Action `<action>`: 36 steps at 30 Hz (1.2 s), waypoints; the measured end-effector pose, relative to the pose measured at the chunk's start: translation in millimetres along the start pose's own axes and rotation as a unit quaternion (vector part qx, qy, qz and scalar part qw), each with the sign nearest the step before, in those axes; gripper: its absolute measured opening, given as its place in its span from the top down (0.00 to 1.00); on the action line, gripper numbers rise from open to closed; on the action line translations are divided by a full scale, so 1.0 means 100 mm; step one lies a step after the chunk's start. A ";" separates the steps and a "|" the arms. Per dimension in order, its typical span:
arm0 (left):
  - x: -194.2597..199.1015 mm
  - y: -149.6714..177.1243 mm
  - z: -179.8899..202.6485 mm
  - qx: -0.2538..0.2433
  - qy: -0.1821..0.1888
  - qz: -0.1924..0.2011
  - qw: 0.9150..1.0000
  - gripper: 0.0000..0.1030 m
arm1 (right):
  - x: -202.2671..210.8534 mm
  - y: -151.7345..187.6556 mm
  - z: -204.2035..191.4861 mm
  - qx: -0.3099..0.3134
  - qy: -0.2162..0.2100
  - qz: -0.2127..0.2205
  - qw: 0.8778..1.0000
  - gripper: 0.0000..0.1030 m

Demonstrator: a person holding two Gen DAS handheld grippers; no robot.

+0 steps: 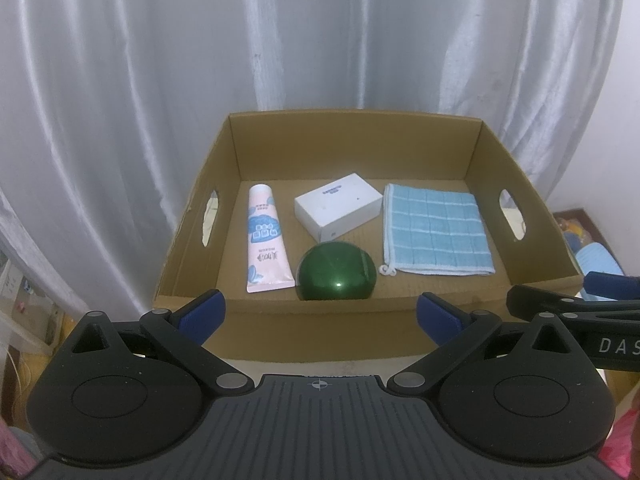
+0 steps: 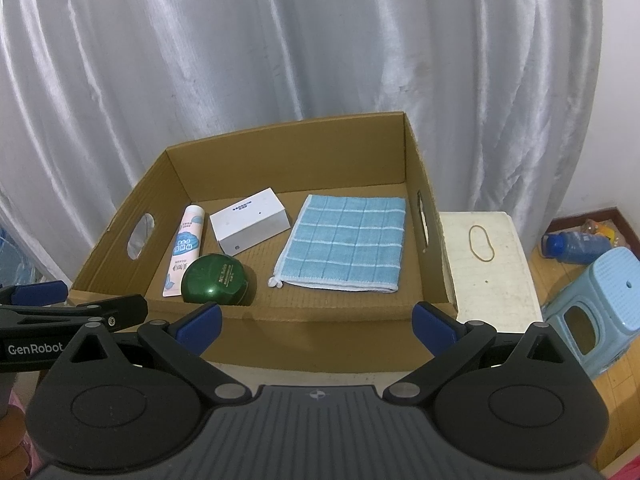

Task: Organize objects

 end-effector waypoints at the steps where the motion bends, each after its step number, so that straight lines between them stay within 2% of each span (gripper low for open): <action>1: 0.00 0.00 0.00 0.000 0.000 0.000 1.000 0.01 | 0.00 0.00 0.00 0.000 0.000 0.000 1.000 0.00; 36: 0.03 -0.01 0.00 -0.004 -0.002 0.002 1.000 0.01 | 0.02 0.00 0.02 -0.002 -0.001 0.000 1.000 0.00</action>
Point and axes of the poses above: each gripper's, at about its wrist camera, not at the fingertips, and x roughly against the way its jaws point, z to its right, y to its underside, the point moved 1 cm from there along -x, roughly the way its jaws point
